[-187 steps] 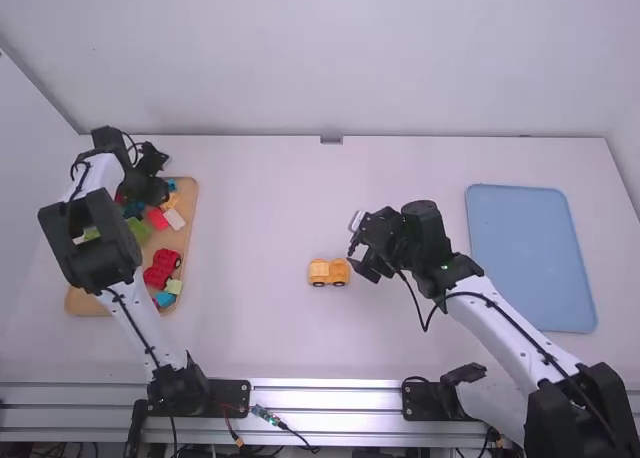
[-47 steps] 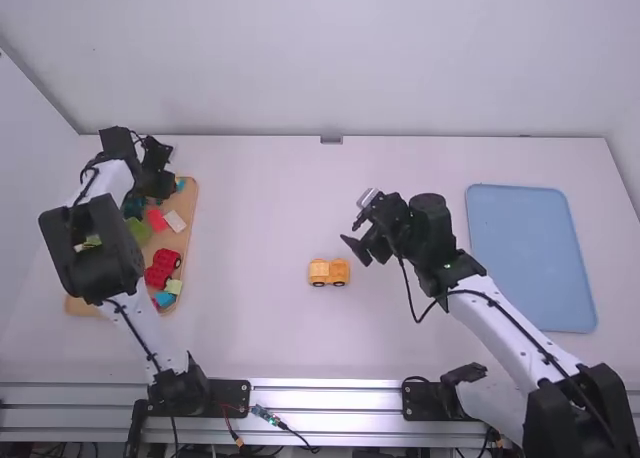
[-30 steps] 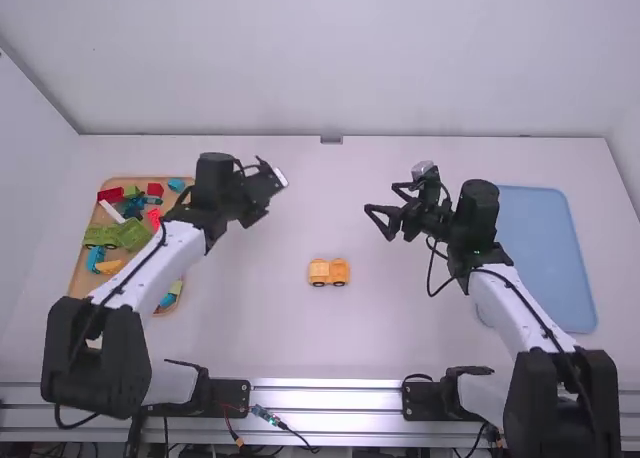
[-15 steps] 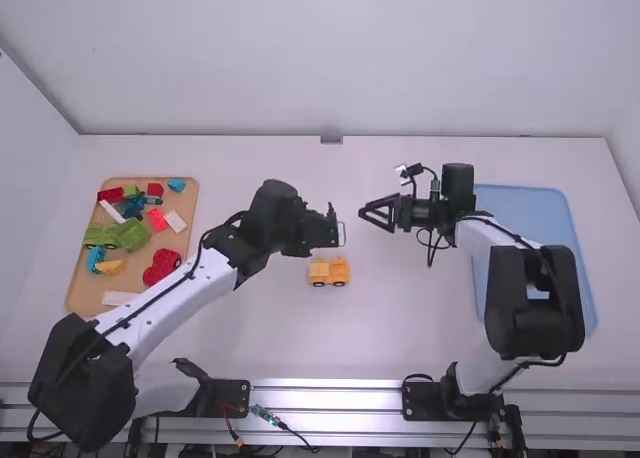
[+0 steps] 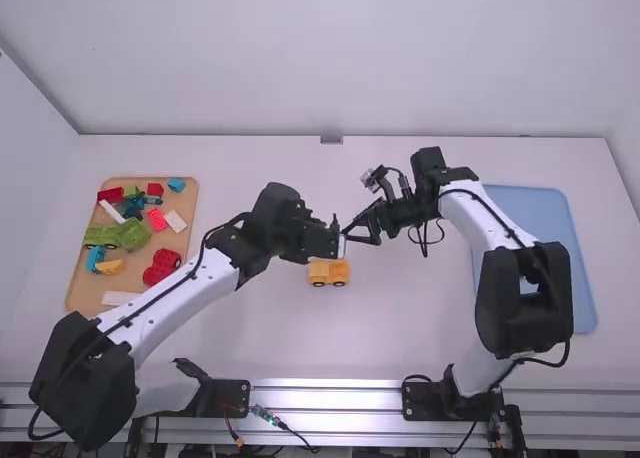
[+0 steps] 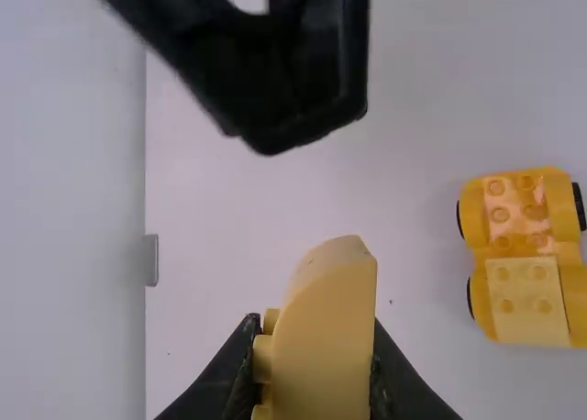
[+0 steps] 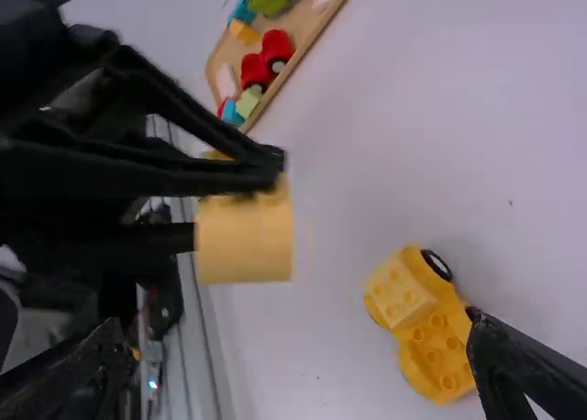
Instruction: Assemble lego blocks to make yellow taxi
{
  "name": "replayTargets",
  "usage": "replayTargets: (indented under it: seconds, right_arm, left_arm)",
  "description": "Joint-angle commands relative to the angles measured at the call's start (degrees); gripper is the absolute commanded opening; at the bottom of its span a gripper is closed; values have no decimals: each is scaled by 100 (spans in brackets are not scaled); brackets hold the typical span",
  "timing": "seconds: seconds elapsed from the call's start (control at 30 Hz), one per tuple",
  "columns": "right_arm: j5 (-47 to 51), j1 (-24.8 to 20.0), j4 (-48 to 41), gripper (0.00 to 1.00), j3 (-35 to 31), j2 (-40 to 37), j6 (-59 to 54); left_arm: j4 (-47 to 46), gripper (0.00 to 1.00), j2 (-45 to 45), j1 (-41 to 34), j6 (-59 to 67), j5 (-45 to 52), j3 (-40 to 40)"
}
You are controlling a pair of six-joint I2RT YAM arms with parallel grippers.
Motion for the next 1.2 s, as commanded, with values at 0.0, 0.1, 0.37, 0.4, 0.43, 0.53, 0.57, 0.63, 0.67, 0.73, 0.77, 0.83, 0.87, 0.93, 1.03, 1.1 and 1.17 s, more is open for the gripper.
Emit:
replayTargets:
  seconds: [0.0,0.1,0.37,0.4,0.43,0.53,0.57,0.63,0.67,0.73,0.77,0.83,0.87,0.93,1.03,1.1,1.17]
  right_arm:
    - [306,76,-151,95,227,48,-999]
    - [306,170,-195,95,227,48,-1204]
    - [299,170,-308,88,227,118,-1394]
    - [284,168,-315,87,227,120,-1394]
    - [273,166,-315,86,221,120,-1390]
    - [238,168,-284,82,219,120,-1353]
    - [236,168,-291,78,219,120,-1351]
    - [234,168,-302,73,219,120,-1327]
    - [243,168,-293,72,216,120,-1263]
    - [216,166,-269,71,205,120,-1200]
    - [214,166,-273,71,205,120,-1200]
    - [221,175,-321,70,203,120,-1200]
    - [221,175,-323,69,201,120,-1200]
    - [166,173,-328,67,157,120,-1198]
    - [98,166,-337,59,111,120,-1198]
    - [35,166,-337,55,44,120,-1196]
    - [-2,168,-337,52,7,120,-1196]
  left_arm:
    - [-15,2,120,-4,144,229,-50]
    - [50,1,164,-11,291,402,-50]
    - [284,2,184,-11,315,496,-50]
    - [282,2,184,-11,413,605,-50]
    - [280,2,184,-17,463,782,-50]
    - [328,2,186,-105,461,872,-50]
    - [374,2,186,-157,435,793,-50]
    - [413,2,186,-240,479,673,-50]
    - [411,2,186,-275,557,634,-50]
    - [415,2,186,-391,741,560,-50]
    - [415,2,186,-435,789,562,-50]
    - [476,2,186,-505,848,518,-50]
    - [487,2,186,-505,841,507,-50]
    - [632,2,186,-503,723,286,-50]
    - [708,2,186,-503,695,267,-50]
    - [756,2,186,-503,695,260,-50]
    - [776,2,186,-501,691,260,-50]
